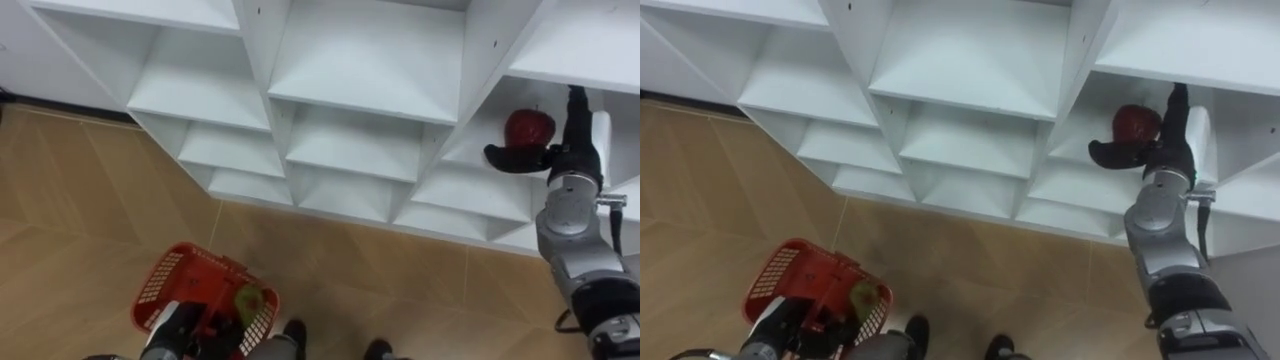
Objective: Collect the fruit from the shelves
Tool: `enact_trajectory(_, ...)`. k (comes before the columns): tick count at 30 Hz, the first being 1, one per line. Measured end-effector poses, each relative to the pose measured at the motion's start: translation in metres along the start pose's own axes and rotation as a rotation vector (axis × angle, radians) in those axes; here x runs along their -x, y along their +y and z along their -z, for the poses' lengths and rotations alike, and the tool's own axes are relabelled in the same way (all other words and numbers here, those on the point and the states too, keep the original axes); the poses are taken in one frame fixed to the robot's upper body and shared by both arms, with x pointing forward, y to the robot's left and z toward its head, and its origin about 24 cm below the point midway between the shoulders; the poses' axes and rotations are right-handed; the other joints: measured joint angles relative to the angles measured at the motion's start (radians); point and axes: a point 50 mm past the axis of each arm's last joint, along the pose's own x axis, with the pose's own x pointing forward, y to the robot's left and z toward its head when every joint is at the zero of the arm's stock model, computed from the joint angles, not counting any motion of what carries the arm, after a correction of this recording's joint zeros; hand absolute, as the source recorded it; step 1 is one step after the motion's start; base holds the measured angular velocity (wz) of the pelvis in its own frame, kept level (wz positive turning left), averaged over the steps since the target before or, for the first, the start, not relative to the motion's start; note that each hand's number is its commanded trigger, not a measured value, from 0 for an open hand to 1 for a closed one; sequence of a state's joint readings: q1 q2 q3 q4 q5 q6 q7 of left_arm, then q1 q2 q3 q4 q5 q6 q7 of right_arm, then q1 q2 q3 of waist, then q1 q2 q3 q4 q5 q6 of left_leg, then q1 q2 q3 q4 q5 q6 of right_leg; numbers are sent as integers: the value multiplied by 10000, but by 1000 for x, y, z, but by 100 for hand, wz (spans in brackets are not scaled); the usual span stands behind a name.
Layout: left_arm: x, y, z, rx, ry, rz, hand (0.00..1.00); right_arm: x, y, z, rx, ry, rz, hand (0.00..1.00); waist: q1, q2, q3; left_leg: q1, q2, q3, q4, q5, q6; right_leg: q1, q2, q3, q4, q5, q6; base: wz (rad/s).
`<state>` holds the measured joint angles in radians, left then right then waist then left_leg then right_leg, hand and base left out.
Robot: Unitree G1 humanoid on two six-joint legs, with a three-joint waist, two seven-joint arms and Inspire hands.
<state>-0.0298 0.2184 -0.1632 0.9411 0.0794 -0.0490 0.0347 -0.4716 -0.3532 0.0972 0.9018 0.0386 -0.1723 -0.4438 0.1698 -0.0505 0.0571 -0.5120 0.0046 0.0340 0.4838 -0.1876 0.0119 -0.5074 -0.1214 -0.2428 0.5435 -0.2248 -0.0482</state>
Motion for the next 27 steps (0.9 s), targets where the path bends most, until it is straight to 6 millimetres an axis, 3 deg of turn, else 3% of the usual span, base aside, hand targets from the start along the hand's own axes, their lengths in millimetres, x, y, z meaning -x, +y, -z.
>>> enact_trajectory(10, 0, 0, -1, 71, 17, -58, 100, 3, 5, 12, 597, 608, -360, 0, -32, -46, -30, 7, 0, 5, 32, 2, 2, 16, 0, 0, -20, 0, 1, 0)
enact_trajectory(27, -1, 0, -1, -102, 10, 0, 100, 3, 3, 12, 677, 611, -443, 0, -44, -67, -43, 33, -3, 33, 4, 6, 2, 8, -2, 49, 43, 0, 0, 0)
